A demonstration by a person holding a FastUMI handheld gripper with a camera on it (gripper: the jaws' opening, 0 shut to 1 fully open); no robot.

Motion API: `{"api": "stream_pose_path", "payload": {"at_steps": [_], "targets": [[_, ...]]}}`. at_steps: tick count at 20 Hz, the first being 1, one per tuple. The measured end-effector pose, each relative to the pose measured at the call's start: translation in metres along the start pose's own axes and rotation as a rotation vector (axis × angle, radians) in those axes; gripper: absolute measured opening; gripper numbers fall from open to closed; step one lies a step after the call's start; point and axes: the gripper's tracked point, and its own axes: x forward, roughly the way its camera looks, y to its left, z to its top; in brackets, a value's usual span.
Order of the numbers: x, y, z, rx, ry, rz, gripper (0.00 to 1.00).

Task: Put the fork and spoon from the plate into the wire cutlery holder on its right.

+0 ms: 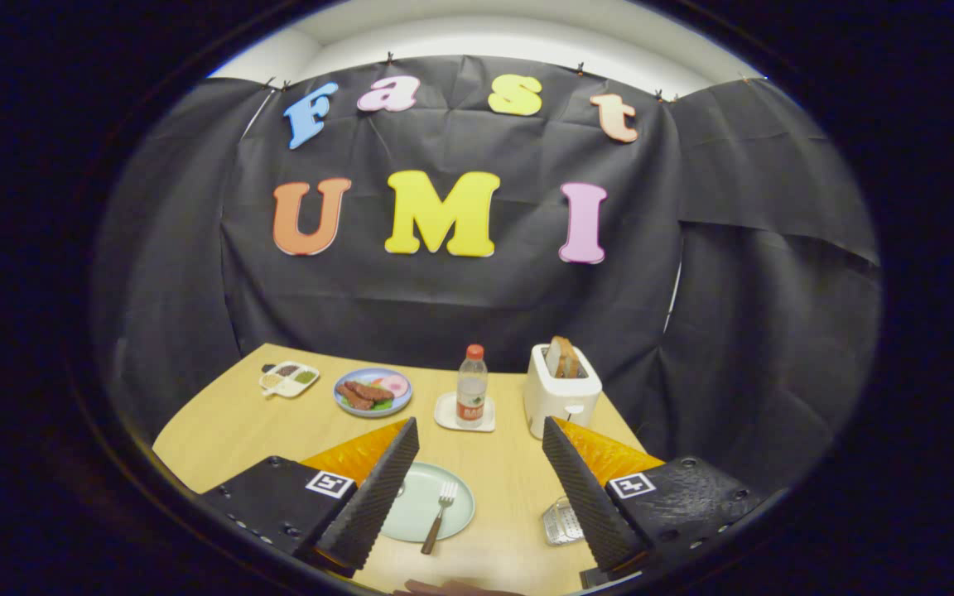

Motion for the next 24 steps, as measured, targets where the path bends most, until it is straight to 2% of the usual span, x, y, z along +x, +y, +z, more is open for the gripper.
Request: {"api": "stream_pose_path", "payload": {"at_steps": [6,9,13,16,18,24], "targets": [[0.061,0.020,-0.100,0.091,0.293,0.019,0.95],[0.075,0.044,-0.149,0.089,0.429,0.053,0.95],[0.091,0.068,-0.199,0.088,0.572,0.086,0.95],[0.106,0.068,-0.221,0.096,0.644,0.060,0.95],[0.116,0.067,-0.230,0.113,0.668,0.041,0.88],[0.126,0.063,-0.246,0.105,0.693,-0.008,0.60]]}}
